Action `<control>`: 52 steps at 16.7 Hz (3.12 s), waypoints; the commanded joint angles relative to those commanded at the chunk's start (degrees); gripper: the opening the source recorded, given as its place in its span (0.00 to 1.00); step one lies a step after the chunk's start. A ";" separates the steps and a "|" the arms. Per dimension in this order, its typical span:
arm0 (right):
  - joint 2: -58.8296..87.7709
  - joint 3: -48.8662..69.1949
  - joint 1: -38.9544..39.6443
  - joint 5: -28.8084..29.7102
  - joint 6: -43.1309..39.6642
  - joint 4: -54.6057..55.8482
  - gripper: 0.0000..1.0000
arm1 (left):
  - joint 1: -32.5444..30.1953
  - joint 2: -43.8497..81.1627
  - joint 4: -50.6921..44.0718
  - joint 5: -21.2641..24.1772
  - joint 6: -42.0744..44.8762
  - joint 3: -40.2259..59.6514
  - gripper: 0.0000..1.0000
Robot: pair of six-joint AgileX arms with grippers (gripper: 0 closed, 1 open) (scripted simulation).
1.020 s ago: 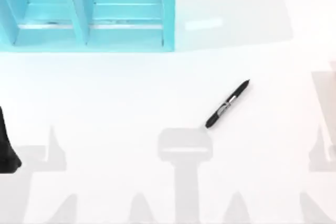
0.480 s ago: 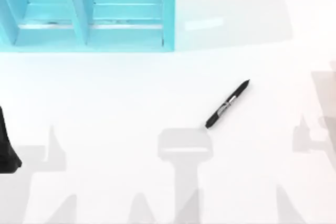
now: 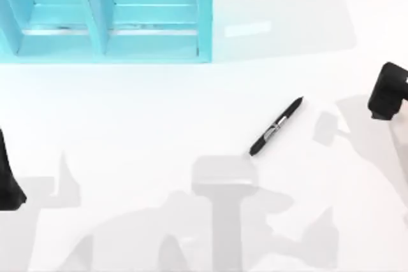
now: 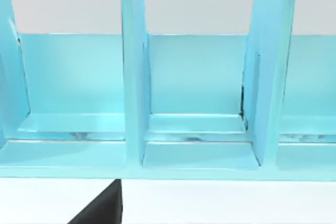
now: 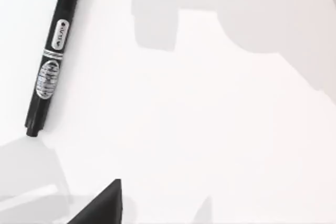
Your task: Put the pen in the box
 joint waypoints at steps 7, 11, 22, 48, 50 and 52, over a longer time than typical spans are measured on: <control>38.12 33.94 6.41 0.39 16.39 -19.56 1.00 | 0.00 0.00 0.00 0.00 0.00 0.00 1.00; 52.10 51.51 8.81 0.62 22.49 -24.89 1.00 | 0.00 0.00 0.00 0.00 0.00 0.00 1.00; 59.85 62.44 9.90 0.74 25.92 -26.42 1.00 | 0.00 0.00 0.00 0.00 0.00 0.00 1.00; 65.60 49.59 10.47 0.83 26.34 -7.90 0.10 | 0.00 0.00 0.00 0.00 0.00 0.00 1.00; 65.60 49.59 10.47 0.83 26.34 -7.90 0.00 | 0.00 0.00 0.00 0.00 0.00 0.00 1.00; 65.60 49.59 10.47 0.83 26.34 -7.90 0.00 | 0.00 0.00 0.00 0.00 0.00 0.00 1.00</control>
